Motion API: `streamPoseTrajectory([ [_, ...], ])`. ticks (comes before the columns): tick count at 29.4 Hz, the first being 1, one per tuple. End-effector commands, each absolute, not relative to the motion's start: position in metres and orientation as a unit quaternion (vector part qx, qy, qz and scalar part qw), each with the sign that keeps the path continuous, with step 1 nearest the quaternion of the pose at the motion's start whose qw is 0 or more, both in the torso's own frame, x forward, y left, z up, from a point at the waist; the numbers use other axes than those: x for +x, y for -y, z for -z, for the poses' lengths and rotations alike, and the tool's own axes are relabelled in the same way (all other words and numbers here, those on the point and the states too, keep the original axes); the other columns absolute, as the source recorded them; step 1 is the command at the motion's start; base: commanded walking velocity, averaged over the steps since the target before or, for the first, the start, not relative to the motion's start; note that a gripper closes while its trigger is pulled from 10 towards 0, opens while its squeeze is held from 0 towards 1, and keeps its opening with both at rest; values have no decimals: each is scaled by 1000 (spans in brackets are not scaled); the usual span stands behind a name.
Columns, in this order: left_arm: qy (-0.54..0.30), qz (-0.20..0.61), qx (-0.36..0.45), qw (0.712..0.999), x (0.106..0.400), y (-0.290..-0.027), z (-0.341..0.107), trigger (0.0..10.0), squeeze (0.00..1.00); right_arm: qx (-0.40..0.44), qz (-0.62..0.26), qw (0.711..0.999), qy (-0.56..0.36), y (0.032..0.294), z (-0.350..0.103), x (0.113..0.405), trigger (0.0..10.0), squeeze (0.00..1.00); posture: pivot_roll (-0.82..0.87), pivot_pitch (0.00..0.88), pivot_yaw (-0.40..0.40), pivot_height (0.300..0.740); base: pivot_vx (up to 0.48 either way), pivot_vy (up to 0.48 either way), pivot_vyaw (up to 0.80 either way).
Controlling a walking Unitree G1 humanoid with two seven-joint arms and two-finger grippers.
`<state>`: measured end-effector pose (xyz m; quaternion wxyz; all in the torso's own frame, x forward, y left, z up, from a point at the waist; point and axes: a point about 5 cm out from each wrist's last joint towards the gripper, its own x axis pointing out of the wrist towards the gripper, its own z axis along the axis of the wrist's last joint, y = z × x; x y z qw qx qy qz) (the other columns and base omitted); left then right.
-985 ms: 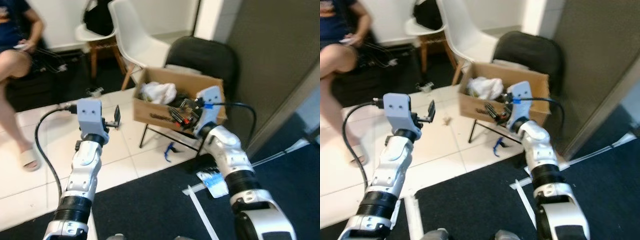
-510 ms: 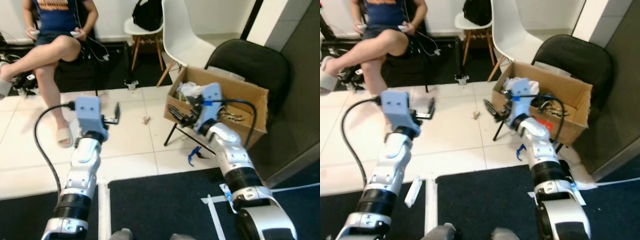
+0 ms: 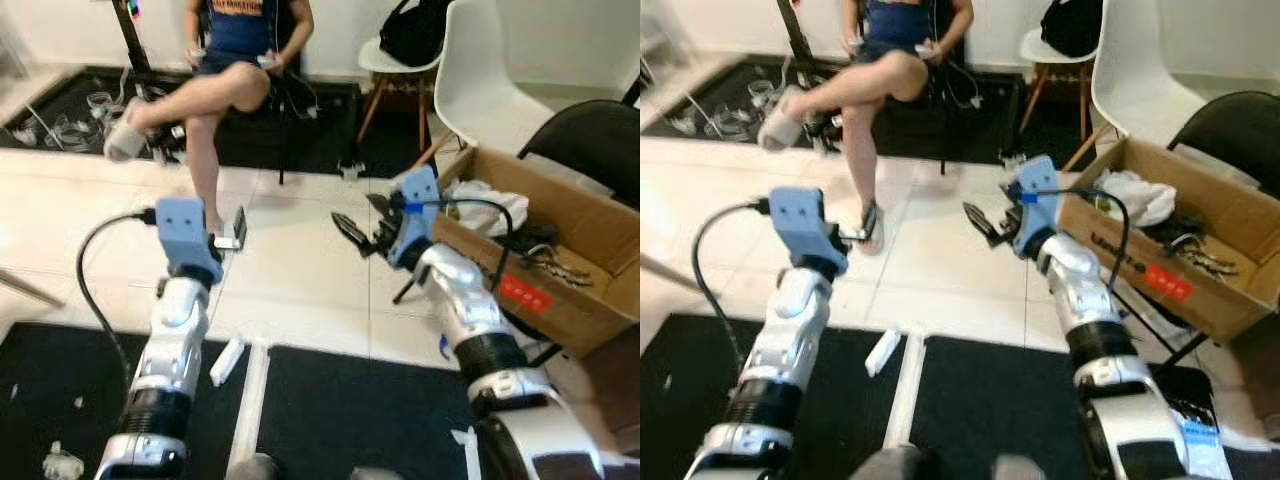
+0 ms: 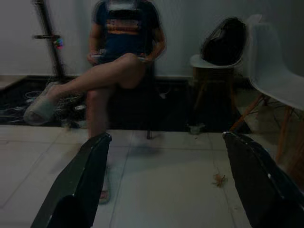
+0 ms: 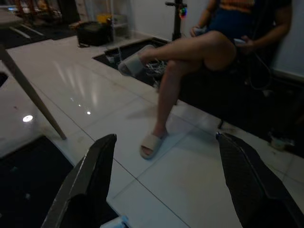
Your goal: Picking trash to rubbish bin
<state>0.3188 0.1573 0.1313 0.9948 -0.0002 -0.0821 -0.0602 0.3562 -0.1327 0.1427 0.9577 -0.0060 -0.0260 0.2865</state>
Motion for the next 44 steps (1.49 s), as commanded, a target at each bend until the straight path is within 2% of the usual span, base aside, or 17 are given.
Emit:
streamPoseTrajectory([
  [1,70,58,-4,996,317,-159,-125,10000,0,-4,-289,957,23,131,-139,355,10000,0,-36,0,-21,740,0,0,781],
  [44,71,58,-6,996,318,-160,-126,10000,0,-1,-293,956,23,131,-140,355,10000,0,-36,0,-21,740,0,0,785],
])
